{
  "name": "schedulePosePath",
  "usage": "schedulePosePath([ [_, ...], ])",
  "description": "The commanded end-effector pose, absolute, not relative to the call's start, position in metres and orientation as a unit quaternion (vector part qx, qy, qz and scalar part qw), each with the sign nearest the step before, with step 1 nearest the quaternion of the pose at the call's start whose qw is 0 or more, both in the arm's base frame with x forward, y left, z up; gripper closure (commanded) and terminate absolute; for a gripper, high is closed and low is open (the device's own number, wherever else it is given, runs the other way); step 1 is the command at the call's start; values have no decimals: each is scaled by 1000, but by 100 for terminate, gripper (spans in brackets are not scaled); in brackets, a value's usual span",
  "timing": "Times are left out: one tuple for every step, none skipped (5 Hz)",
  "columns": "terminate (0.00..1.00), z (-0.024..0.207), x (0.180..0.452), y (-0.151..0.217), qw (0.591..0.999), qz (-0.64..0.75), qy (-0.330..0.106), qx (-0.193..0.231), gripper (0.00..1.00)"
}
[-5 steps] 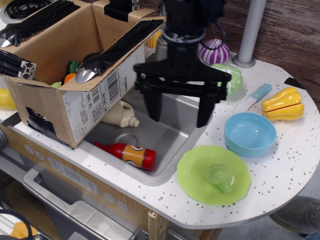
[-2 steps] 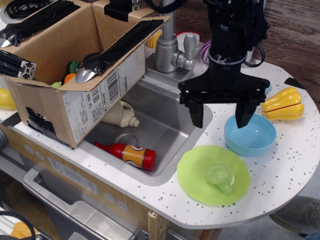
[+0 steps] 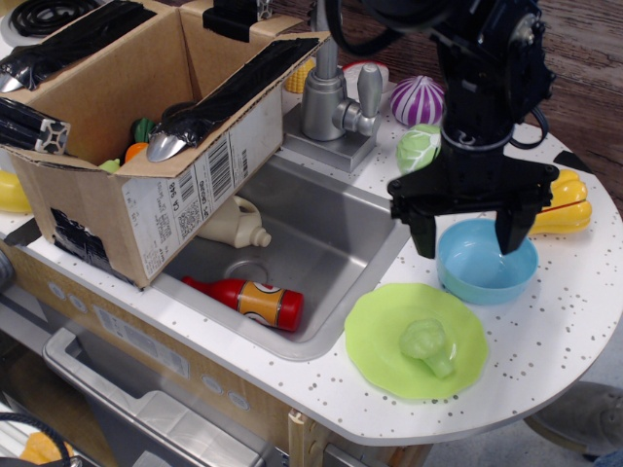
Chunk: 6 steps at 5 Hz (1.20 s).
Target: Pick up bowl and put in small4fbox
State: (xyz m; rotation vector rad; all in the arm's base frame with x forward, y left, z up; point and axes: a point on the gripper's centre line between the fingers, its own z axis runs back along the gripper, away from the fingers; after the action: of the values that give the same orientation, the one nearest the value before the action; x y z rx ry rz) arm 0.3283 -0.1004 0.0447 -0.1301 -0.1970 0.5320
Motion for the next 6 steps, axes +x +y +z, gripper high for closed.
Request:
schedulePosePath([
  [0, 32, 350, -90, 963, 239, -100, -75, 0],
  [0, 19, 350, -85, 966, 227, -97, -78, 0],
  [0, 23, 347, -90, 966, 230, -99, -63, 100],
  [0, 29, 344, -95, 968, 223, -92, -63, 100],
  [0, 52, 338, -90, 975, 194, -101, -49, 100],
  [0, 98, 327, -71, 983, 152, -102, -19, 100],
])
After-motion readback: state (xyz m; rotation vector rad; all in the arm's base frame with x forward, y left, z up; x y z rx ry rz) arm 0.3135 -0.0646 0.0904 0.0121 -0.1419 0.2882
